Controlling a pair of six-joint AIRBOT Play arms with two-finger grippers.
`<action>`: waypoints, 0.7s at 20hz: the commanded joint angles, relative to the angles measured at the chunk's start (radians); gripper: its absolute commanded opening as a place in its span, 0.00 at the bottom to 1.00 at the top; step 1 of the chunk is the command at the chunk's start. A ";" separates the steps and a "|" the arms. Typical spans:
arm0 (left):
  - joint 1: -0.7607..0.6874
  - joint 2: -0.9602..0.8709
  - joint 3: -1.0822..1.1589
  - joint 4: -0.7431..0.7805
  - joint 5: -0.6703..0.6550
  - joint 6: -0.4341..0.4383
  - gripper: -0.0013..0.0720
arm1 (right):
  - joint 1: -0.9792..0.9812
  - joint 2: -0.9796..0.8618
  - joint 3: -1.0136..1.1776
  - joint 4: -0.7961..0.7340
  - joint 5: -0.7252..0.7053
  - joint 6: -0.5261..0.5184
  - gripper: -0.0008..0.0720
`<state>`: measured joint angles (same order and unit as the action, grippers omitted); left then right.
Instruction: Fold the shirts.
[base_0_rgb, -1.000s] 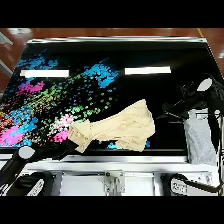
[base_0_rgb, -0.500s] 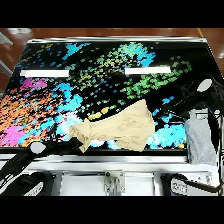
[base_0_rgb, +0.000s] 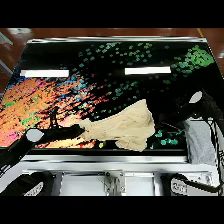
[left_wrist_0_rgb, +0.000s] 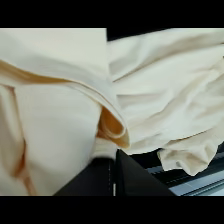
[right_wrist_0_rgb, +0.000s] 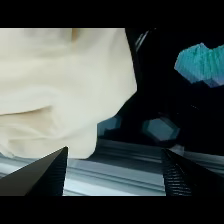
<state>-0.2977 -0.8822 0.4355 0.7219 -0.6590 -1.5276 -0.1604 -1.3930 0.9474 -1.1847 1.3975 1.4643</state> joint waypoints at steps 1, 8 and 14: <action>-0.001 -0.001 0.075 0.026 -0.046 0.017 0.07 | 0.000 0.000 -0.082 0.057 -0.165 0.044 0.94; 0.014 -0.001 0.128 0.030 -0.049 0.024 0.07 | 0.070 -0.050 -0.141 0.119 -0.286 0.076 0.66; 0.066 0.000 0.187 0.127 -0.137 0.024 0.07 | 0.110 -0.044 -0.079 0.128 -0.239 0.030 0.09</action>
<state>-0.2558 -0.8825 0.5835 0.7792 -0.7357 -1.5036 -0.0597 -1.4479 0.8352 -1.0630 1.1313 1.5276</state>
